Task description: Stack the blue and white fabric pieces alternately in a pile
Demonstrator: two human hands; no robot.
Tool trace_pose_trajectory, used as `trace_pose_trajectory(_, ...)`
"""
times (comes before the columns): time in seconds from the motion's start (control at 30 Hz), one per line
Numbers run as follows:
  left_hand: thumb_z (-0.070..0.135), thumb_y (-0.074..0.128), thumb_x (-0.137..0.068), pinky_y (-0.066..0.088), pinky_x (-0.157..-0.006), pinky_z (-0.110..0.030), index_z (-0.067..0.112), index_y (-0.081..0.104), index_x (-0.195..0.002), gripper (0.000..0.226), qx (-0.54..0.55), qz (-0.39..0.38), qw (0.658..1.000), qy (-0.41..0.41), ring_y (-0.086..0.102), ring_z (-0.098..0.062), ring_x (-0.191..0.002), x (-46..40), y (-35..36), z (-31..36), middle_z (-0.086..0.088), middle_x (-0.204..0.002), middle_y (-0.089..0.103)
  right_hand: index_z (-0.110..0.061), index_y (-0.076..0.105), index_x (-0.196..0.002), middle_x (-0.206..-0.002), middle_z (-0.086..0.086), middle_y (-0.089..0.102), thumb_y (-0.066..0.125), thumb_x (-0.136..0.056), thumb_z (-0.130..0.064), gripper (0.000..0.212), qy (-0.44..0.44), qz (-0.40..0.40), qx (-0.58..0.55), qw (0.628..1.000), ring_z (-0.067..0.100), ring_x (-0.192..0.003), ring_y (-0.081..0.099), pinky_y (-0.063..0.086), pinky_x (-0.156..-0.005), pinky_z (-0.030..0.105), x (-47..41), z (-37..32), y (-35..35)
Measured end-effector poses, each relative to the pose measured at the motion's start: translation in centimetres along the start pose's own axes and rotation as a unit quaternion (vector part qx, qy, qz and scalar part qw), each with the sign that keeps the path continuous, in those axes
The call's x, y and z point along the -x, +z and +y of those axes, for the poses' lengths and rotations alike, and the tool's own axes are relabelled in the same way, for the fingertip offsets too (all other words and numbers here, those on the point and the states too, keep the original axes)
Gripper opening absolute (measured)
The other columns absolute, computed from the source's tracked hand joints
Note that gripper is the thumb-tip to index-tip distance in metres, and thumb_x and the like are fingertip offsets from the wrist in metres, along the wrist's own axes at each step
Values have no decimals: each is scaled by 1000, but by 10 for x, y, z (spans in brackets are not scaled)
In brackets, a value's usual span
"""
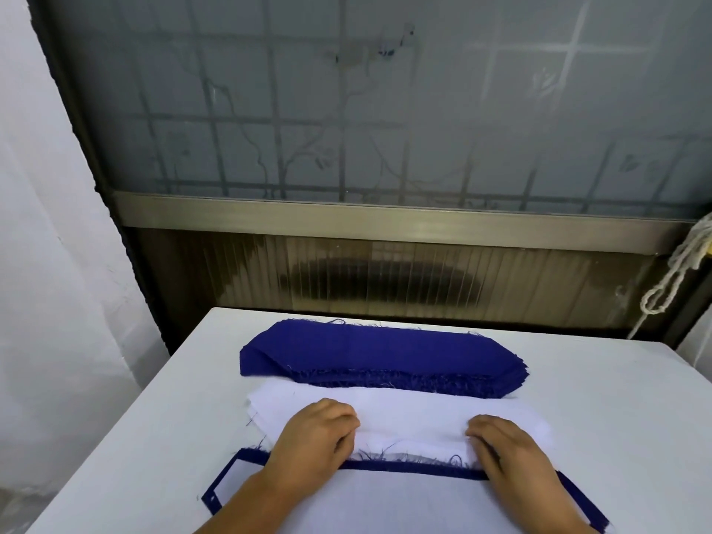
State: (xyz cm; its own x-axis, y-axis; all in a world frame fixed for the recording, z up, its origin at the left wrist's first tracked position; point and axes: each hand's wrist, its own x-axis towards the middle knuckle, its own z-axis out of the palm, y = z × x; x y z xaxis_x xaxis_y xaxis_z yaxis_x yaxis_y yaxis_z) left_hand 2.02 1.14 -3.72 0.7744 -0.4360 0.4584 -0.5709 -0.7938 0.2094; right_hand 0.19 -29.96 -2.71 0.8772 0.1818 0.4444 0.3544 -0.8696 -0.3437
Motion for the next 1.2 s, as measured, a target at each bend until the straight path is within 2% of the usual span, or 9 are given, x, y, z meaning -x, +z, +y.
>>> trace_pose_trajectory(0.17, 14, 84, -69, 46, -69, -13, 26, 72, -84, 22, -19, 20, 1000, 5, 57, -2, -78, 2, -1, 2, 18, -89, 65, -17, 75, -81, -87, -10, 70, 86, -64, 3, 29, -1, 19, 10, 1000, 11, -76, 68, 52, -69, 20, 1, 1, 3)
trace_pose_trajectory(0.27, 9, 86, -66, 45, -66, -13, 24, 71, -81, 26, -22, 36, 999, 1, 57, -4, -74, 1, -1, 3, 16, -86, 65, -17, 74, -80, -86, -10, 70, 82, -68, 2, 23, -11, 39, 25, 999, 9, -77, 65, 46, -72, 15, 2, 4, 5)
trace_pose_trajectory(0.4, 25, 85, -71, 46, -62, -16, 26, 67, -74, 18, -37, 39, 997, -58, 52, -3, -68, 0, -2, 3, 17, -76, 60, -18, 71, -75, -83, -10, 68, 70, -70, -6, 13, -32, 61, 38, 997, 5, -79, 55, 39, -73, 16, 3, 7, 4)
trace_pose_trajectory(0.53, 32, 79, -77, 49, -55, -22, 24, 65, -70, 17, -40, 33, 992, -118, 51, -7, -65, 0, -3, 2, 15, -72, 57, -27, 63, -73, -80, -23, 61, 79, -72, -2, 29, 35, -1, -28, 999, 5, -81, 53, 40, -69, 10, 4, 7, 3)
trace_pose_trajectory(0.67, 16, 79, -72, 50, -56, -23, 22, 66, -73, 14, -17, 38, 990, -135, 53, -8, -66, -1, -3, 3, 14, -74, 59, -38, 59, -80, -91, -24, 60, 62, -92, -18, 23, 79, -37, -109, 990, 1, -89, 56, 46, -73, 17, 3, 11, 3)
trace_pose_trajectory(0.77, 3, 75, -67, 49, -56, -22, 19, 67, -76, 20, -6, 43, 988, -145, 55, -10, -66, 0, -5, 3, 12, -76, 61, -39, 59, -85, -93, -24, 61, 57, -95, -19, 22, 96, -44, -135, 985, -1, -91, 57, 47, -77, 21, 2, 10, 2)
trace_pose_trajectory(0.9, 0, 68, -71, 49, -54, -25, 16, 64, -78, 18, 6, 47, 984, -172, 55, -10, -68, -1, -3, 1, 10, -82, 60, -37, 59, -86, -91, -23, 62, 60, -93, -13, 24, 127, -41, -146, 980, -3, -87, 59, 47, -75, 19, 2, 10, 2)
trace_pose_trajectory(1.1, 12, 64, -86, 51, -73, -26, 18, 66, -81, 8, 80, -36, 976, -197, 57, -4, -76, -5, -15, -19, 15, -89, 60, -29, 60, -82, -81, -23, 63, 59, -94, -20, 15, 156, -72, -183, 968, -3, -77, 58, 41, -65, 9, -5, 11, -5)
trace_pose_trajectory(1.2, 16, 61, -90, 48, -81, -23, 18, 71, -92, 11, 66, -76, 977, -186, 56, -4, -90, -9, -27, -32, 17, -99, 62, -27, 60, -79, -77, -13, 64, 57, -95, -21, 18, 170, -115, -197, 959, 0, -69, 55, 40, -63, 9, -14, 12, -14)
